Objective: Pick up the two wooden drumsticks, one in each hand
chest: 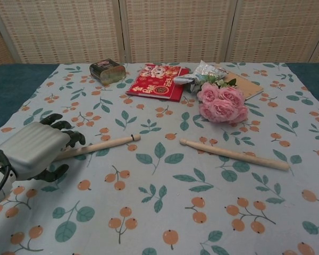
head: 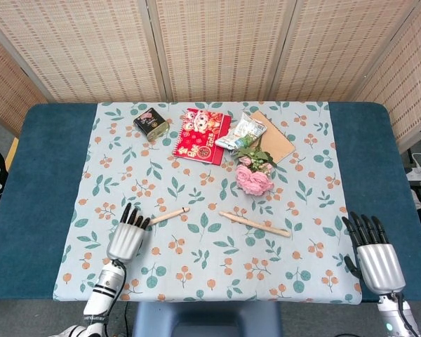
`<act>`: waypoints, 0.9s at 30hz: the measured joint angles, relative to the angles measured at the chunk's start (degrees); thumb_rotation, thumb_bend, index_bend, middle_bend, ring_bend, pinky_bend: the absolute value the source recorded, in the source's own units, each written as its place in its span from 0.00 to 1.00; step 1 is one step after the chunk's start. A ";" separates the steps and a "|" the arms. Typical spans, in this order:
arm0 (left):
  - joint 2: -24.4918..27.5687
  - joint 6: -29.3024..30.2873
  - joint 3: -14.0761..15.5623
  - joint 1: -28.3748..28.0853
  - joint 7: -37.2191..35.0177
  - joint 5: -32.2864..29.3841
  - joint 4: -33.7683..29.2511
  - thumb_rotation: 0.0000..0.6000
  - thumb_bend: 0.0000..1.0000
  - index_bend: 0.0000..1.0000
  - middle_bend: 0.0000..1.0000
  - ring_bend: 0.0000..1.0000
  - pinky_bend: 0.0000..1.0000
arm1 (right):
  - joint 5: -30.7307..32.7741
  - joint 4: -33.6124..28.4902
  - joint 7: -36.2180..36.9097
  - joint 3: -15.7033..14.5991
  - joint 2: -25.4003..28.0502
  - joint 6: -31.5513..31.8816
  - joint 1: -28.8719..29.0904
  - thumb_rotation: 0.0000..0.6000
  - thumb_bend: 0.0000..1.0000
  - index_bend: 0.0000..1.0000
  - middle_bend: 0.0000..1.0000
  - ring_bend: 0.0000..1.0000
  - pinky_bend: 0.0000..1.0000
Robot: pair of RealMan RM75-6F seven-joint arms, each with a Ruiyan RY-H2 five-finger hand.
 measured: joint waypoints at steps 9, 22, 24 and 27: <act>-2.55 1.06 -0.68 -1.37 2.21 -1.47 5.32 1.00 0.41 0.46 0.54 0.27 0.07 | 0.39 -0.31 -0.94 -0.35 -0.03 -0.33 0.11 1.00 0.22 0.00 0.00 0.00 0.00; -3.29 0.23 -0.46 -2.46 3.99 -4.16 7.75 1.00 0.41 0.58 0.64 0.33 0.08 | 1.01 -0.24 -2.06 -0.47 -0.57 -0.60 0.32 1.00 0.21 0.00 0.00 0.00 0.00; -3.33 0.55 -0.49 -2.53 3.35 -4.07 8.00 1.00 0.43 0.65 0.70 0.37 0.09 | 1.13 -0.10 -2.52 -0.50 -0.91 -0.91 0.46 1.00 0.22 0.00 0.00 0.00 0.00; -3.35 1.52 -0.56 -2.52 1.37 -3.45 8.22 1.00 0.46 0.73 0.77 0.42 0.11 | 1.43 -0.42 -3.90 -0.48 -1.41 -1.82 0.90 1.00 0.21 0.00 0.00 0.00 0.00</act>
